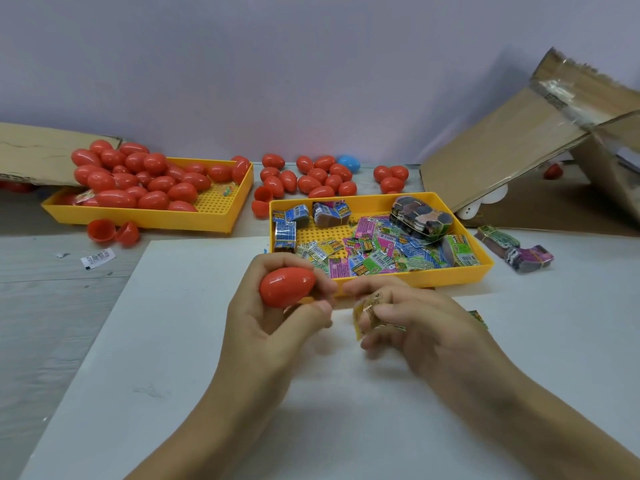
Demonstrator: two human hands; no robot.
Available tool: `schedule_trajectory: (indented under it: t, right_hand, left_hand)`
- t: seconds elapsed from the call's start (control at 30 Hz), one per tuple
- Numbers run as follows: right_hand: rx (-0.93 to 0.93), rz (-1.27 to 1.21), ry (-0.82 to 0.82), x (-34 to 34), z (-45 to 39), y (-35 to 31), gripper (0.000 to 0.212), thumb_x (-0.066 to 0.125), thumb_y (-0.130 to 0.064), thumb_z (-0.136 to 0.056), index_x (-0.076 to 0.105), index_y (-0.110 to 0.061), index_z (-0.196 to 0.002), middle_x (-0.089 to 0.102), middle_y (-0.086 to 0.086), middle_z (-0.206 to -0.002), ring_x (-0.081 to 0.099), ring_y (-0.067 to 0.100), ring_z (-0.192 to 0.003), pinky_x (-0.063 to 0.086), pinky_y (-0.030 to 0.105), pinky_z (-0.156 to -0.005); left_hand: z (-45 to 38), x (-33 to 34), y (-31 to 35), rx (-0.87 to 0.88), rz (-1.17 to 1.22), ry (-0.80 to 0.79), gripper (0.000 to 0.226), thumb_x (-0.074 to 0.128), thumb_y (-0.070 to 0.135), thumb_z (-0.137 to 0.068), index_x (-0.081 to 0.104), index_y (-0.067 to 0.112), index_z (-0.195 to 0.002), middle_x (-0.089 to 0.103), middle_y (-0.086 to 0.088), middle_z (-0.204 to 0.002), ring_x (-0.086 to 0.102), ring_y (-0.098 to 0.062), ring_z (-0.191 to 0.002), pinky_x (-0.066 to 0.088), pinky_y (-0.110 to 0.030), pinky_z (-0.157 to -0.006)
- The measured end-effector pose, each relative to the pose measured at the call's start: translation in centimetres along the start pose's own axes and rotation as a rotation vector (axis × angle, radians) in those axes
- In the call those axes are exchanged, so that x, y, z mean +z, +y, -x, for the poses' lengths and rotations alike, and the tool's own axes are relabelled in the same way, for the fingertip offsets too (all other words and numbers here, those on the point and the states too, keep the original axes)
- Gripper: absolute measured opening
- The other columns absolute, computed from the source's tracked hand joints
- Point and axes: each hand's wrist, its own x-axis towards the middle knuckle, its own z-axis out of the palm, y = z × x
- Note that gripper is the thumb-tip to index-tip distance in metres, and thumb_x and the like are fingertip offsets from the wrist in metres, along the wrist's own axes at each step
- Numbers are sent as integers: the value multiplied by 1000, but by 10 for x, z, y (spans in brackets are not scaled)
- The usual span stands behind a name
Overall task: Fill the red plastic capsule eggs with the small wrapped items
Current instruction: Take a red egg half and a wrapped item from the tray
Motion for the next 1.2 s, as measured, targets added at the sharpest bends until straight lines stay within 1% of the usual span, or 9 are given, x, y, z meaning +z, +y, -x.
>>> schedule_trajectory:
  t: [0.1,0.2,0.3,0.5,0.67,0.73,0.9,1.07,1.2]
  right_hand:
    - [36,-121,-38,2,1,-5,24,51,-17,-75,68,-10,-60,69,-1,-94,60,15,-77,46,28,-64]
    - [62,-107,-26,1,1,-4,24,50,-17,-74,68,-4,-64,69,4,-113,57,23,-83,40,38,-71]
    - [87,-92,8,-2,-1,1,27,51,-18,-72,67,4,-69,66,7,-119,55,41,-98,36,46,-80]
    - [89,-69,30,1,-6,3,16,60,-23,-66,69,-11,-64,66,1,-106,60,15,-80,48,26,-66]
    - [13,78,25,0,-2,4,18,73,-38,-56,70,-23,-64,66,-9,-111,63,10,-82,51,26,-72]
    - [-19,101,33,0,-1,5,17,75,-34,-59,72,-22,-71,66,-7,-112,64,12,-84,52,26,-71]
    - [-71,145,147,0,-2,7,22,66,-24,-74,75,-22,-93,65,14,-98,61,15,-79,52,27,-62]
    - [-296,465,249,1,3,13,47,70,-26,-76,61,-48,-116,60,-13,-108,62,13,-86,52,31,-52]
    - [-635,826,217,3,8,9,47,73,-14,-81,59,-35,-121,56,-12,-115,62,17,-87,49,28,-50]
  left_hand:
    - [1,2,0,-69,49,-100,41,69,13,-68,51,10,-105,73,-15,-107,72,-30,-95,57,-31,-77]
    - [6,8,0,-127,35,-190,40,75,12,-73,52,16,-105,73,-13,-113,73,-32,-87,59,-33,-76]
    - [6,10,0,-105,-10,-154,38,78,10,-75,52,14,-103,74,-12,-110,74,-35,-90,60,-33,-75]
    - [3,9,-1,-21,-52,-40,41,76,-2,-70,53,14,-101,73,-15,-91,73,-30,-85,60,-33,-70]
    - [4,10,-2,-28,-40,-16,51,82,5,-63,52,11,-105,70,-13,-91,68,-26,-78,57,-38,-68]
    - [4,9,-3,-26,-41,-15,50,79,-2,-65,52,10,-106,70,-13,-90,67,-27,-78,57,-42,-70]
    - [3,8,-1,-11,-42,-2,47,79,17,-62,56,19,-103,70,-10,-92,68,-20,-79,53,-22,-73]
    - [4,7,-3,-24,-41,-5,49,81,3,-66,56,22,-104,68,-7,-88,67,-19,-77,55,-27,-71]
    - [3,7,-1,-15,-50,-18,50,83,13,-64,56,25,-104,68,-8,-88,66,-21,-72,56,-33,-62]
